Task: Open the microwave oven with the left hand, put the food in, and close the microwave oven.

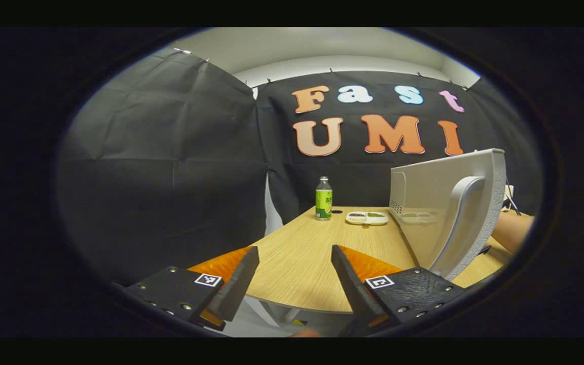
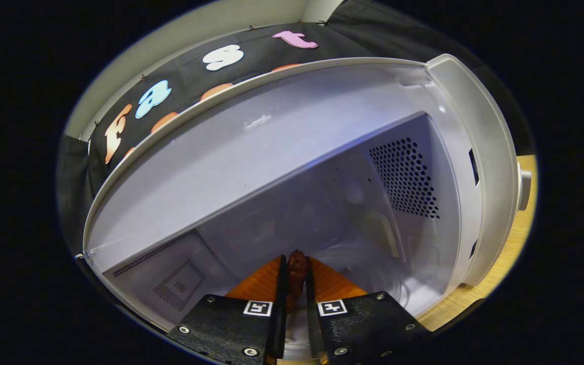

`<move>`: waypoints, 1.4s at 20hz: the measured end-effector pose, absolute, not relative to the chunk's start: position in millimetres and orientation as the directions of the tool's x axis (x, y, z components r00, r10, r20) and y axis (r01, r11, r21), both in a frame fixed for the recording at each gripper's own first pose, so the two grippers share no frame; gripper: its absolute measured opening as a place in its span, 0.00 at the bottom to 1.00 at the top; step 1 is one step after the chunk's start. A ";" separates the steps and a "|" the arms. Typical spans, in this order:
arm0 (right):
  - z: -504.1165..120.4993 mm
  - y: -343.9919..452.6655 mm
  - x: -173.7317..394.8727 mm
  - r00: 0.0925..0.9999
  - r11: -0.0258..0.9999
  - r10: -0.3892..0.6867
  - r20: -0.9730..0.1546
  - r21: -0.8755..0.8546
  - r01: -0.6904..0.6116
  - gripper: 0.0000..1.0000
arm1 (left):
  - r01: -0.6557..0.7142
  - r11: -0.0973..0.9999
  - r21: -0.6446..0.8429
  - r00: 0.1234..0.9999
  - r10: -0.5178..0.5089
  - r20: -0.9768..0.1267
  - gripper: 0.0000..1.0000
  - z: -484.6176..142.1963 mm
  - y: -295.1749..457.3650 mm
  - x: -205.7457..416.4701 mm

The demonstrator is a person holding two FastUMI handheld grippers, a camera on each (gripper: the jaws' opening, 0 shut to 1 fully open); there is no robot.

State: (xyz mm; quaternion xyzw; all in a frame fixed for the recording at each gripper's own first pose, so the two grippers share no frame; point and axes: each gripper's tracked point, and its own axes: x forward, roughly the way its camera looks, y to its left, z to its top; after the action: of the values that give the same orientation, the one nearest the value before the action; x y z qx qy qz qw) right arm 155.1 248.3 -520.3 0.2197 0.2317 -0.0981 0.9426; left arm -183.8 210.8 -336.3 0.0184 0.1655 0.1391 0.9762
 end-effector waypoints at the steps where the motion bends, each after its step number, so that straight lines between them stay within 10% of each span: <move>1: -523.0 245.4 154.1 0.866 0.883 -0.085 -0.493 0.365 0.295 0.20 | -0.264 0.961 0.081 0.907 0.276 -0.318 0.87 -336.4 208.5 -185.2; 11: -522.2 227.5 126.6 0.827 0.932 -0.051 -0.559 0.270 0.241 0.65 | -0.203 0.975 0.087 0.930 0.220 -0.295 0.87 -319.9 171.6 -179.0; 28: -368.1 172.4 34.0 0.907 0.971 0.214 -0.364 0.178 -0.158 0.84 | -0.052 0.995 0.089 0.958 0.075 -0.275 0.84 -308.7 75.4 -156.6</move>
State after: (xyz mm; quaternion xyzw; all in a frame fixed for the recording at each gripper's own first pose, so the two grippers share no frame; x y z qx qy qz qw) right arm 34.0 172.4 -368.1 0.0723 0.1939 0.0955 0.9737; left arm -156.6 75.4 -308.7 0.0403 0.1406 0.0322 0.9887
